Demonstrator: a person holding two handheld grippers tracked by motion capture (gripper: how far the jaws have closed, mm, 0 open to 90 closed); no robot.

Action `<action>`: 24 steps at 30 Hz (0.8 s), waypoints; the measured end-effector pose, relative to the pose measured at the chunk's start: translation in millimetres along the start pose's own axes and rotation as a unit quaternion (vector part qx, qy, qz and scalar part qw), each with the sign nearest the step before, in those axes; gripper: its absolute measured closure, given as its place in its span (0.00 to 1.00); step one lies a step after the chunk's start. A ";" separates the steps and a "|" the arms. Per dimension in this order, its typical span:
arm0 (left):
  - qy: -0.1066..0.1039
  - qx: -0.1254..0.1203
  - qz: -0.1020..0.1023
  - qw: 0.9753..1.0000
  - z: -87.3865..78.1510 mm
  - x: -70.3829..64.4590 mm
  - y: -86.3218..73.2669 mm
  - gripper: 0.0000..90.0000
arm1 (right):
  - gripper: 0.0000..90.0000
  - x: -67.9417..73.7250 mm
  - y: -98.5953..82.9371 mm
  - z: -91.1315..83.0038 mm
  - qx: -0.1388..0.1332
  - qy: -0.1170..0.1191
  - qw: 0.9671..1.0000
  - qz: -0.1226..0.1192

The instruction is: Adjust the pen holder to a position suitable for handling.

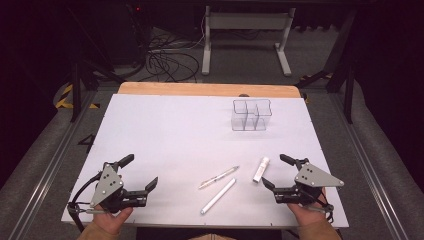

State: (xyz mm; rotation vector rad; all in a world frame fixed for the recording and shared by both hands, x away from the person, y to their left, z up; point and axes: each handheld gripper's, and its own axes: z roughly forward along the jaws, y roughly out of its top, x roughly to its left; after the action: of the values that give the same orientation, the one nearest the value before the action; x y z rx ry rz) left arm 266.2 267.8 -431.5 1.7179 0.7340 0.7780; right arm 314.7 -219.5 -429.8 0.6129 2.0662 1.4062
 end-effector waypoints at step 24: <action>0.006 0.000 -0.004 1.000 -0.8 0.5 0.4 0.06 | 0.12 -12.7 29.1 23.5 0.026 0.015 1.000 -0.006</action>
State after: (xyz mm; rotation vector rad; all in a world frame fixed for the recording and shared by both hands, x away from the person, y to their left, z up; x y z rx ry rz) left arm 265.9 268.5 -430.9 1.7105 0.7485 0.7834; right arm 341.6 -201.7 -406.9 0.6022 2.1317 1.3665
